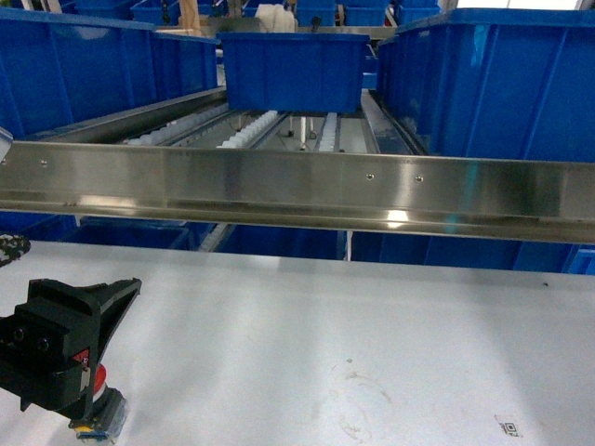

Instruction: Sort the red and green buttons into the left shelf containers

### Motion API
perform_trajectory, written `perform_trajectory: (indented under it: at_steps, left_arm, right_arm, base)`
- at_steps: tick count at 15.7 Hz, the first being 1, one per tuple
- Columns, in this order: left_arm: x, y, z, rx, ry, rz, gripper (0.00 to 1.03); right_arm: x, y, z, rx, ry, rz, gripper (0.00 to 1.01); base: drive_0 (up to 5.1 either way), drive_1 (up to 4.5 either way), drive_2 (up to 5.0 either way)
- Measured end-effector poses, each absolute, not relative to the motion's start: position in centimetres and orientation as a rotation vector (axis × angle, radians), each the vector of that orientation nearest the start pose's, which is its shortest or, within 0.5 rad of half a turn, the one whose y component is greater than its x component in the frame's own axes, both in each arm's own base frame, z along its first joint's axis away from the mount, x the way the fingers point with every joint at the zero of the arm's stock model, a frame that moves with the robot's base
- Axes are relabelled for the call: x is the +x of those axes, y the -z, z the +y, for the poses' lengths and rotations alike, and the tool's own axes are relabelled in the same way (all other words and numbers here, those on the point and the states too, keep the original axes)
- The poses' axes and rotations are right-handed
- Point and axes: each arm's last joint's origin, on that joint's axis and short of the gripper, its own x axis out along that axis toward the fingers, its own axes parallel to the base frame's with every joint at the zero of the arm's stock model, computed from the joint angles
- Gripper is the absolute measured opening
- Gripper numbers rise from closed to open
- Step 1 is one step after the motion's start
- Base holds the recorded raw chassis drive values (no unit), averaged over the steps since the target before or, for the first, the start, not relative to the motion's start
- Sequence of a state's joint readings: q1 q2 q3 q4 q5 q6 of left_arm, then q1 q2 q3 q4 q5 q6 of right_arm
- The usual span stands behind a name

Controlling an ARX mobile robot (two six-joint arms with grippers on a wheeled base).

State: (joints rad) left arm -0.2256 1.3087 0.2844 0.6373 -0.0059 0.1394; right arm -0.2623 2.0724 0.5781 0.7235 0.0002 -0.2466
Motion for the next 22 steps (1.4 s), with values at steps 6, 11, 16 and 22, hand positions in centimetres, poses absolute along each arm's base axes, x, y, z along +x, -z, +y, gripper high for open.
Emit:
perform_trajectory:
  at_steps: [6,11,16,22]
  left_arm:
    - [21.4,-14.4,-4.9,0.182,0.244,0.370,0.98]
    - [21.4,-14.4,-4.9,0.182,0.244,0.370,0.98]
    - [21.4,-14.4,-4.9,0.182,0.242,0.370,0.98]
    - [20.8,-12.1,-3.8,0.190,0.147,0.436,0.98]
  right_arm:
    - [27.0,-7.4,-6.7,-0.082,0.078,0.577,0.29]
    - [16.9,-15.7,-5.1,0.013,-0.009,0.154,0.29]
    - [12.1,-17.7,-3.6,-0.025,-0.110,0.105,0.29]
    - [12.1,-17.5,-3.7,-0.021,-0.109,0.116,0.29]
  base:
    - [0.0,0.00,0.0]
    - [0.0,0.00,0.0]
    - [0.0,0.00,0.0]
    - [0.0,0.00,0.0]
